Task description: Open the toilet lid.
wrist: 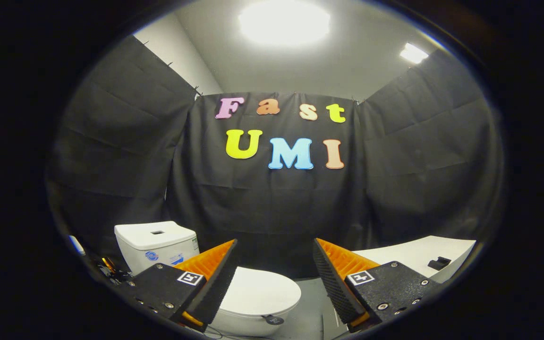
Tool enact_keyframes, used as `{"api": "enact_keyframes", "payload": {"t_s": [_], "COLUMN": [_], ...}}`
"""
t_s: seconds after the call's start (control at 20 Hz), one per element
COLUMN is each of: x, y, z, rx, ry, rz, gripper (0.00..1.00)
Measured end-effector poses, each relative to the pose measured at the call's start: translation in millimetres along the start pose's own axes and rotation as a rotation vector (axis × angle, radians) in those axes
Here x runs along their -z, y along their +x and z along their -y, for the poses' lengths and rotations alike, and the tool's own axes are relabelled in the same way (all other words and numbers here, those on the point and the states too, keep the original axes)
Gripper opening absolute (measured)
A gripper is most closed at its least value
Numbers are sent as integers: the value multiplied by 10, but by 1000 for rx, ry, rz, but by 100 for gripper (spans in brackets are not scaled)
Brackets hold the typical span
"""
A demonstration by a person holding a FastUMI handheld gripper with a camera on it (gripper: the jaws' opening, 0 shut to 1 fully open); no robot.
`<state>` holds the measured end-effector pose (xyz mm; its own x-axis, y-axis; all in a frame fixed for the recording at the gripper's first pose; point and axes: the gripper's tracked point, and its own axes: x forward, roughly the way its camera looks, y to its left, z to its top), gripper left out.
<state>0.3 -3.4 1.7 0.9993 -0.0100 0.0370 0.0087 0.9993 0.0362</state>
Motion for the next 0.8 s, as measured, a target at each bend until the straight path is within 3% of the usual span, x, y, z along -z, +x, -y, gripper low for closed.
{"api": "enact_keyframes", "payload": {"t_s": [0.15, 0.3, 0.8], "x": [55, 156, 706], "y": [2, 66, 357], "z": [6, 65, 260], "rx": [-4, 4, 127], "ry": [33, 142, 460], "rz": [-1, -9, -116], "gripper": [94, 94, 95]}}
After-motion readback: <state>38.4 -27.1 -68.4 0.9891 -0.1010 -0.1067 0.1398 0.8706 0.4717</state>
